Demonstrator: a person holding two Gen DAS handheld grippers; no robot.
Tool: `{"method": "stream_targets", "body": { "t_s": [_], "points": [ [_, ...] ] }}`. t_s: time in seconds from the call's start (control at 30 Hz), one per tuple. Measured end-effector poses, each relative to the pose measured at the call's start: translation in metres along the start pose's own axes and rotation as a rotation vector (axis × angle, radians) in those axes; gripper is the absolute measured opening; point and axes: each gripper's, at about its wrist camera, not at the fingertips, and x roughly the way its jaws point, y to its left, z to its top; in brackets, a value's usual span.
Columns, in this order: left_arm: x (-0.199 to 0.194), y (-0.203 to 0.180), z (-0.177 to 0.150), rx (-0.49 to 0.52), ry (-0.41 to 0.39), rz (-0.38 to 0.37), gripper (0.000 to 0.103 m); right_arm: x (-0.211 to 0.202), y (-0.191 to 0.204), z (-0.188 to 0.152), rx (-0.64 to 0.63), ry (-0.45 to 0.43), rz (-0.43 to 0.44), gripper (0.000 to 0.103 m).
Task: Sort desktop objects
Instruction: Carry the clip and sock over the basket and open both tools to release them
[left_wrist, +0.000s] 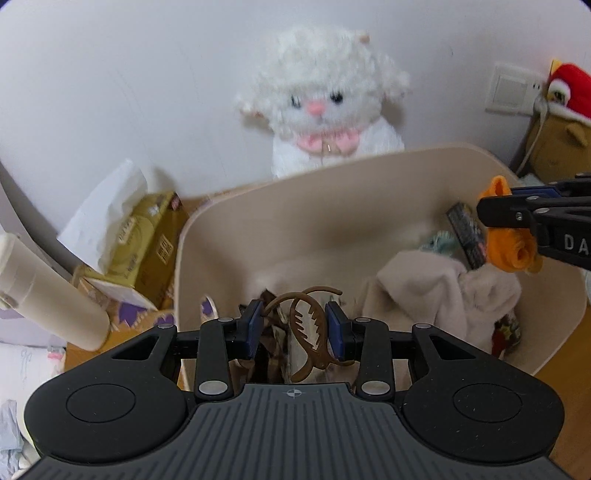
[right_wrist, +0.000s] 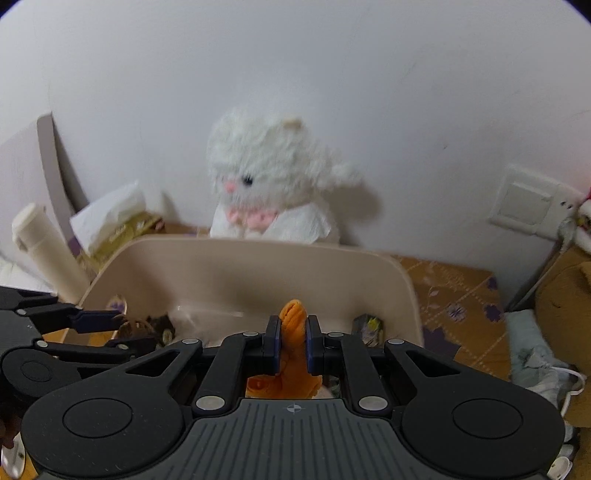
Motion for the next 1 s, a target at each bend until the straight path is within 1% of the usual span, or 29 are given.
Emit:
{"method": "stream_targets", "body": {
  "t_s": [0.03,0.13,0.17,0.23,0.27,0.3,0.37,0.4,0.43,0.47,0.5,0.67,0.8,0.83,0.87,0.9,0.93,1.0],
  "points": [
    [0.004,0.0,-0.001,-0.001,0.015,-0.008,0.037,0.004,0.001,-0.001,-0.007,0.014,-0.002,0.014],
    [0.008,-0.002,-0.005,0.007,0.028,0.003,0.037,0.011,0.002,-0.006,-0.015,0.031,-0.017,0.017],
    [0.009,-0.002,-0.005,0.009,0.033,0.0,0.038,0.012,0.0,-0.008,-0.004,0.033,-0.014,0.02],
    [0.011,-0.002,-0.006,0.014,0.046,-0.008,0.038,0.012,-0.003,-0.01,0.032,0.035,-0.014,0.033],
    [0.011,-0.002,-0.006,0.015,0.049,-0.004,0.038,0.01,-0.005,-0.011,0.054,0.03,-0.008,0.038],
    [0.011,-0.002,-0.006,0.017,0.049,0.002,0.039,0.009,-0.006,-0.013,0.068,0.026,-0.005,0.039],
    [0.01,-0.001,-0.006,0.015,0.05,0.006,0.047,0.007,-0.005,-0.013,0.06,0.028,-0.009,0.044],
    [0.01,0.0,-0.006,0.013,0.05,0.008,0.054,0.007,-0.004,-0.013,0.051,0.031,-0.016,0.047],
    [0.009,0.001,-0.006,0.009,0.047,0.015,0.059,0.006,-0.003,-0.013,0.039,0.031,-0.024,0.054],
    [0.008,0.001,-0.005,0.005,0.044,0.02,0.061,0.005,-0.002,-0.014,0.027,0.029,-0.032,0.059],
    [0.007,0.002,-0.005,0.001,0.043,0.022,0.063,0.003,-0.001,-0.014,0.019,0.029,-0.037,0.061],
    [0.003,0.005,-0.003,-0.022,0.044,0.022,0.067,-0.005,-0.002,-0.016,0.037,0.02,-0.059,0.074],
    [-0.003,0.004,-0.004,-0.022,0.037,0.027,0.069,-0.012,0.0,-0.017,0.045,0.012,-0.068,0.079],
    [-0.005,0.005,-0.005,-0.023,0.035,0.028,0.07,-0.014,0.0,-0.017,0.046,0.009,-0.068,0.082],
    [-0.006,0.005,-0.006,-0.024,0.034,0.03,0.07,-0.016,0.0,-0.017,0.049,0.005,-0.071,0.089],
    [-0.008,0.005,-0.006,-0.025,0.033,0.031,0.07,-0.018,0.0,-0.017,0.072,0.003,-0.105,0.093],
    [-0.009,0.006,-0.007,-0.027,0.033,0.032,0.071,-0.021,0.0,-0.017,0.075,-0.005,-0.108,0.098],
    [-0.012,0.006,-0.008,-0.029,0.032,0.034,0.071,-0.025,0.001,-0.018,0.079,-0.017,-0.108,0.099]
  ]
}}
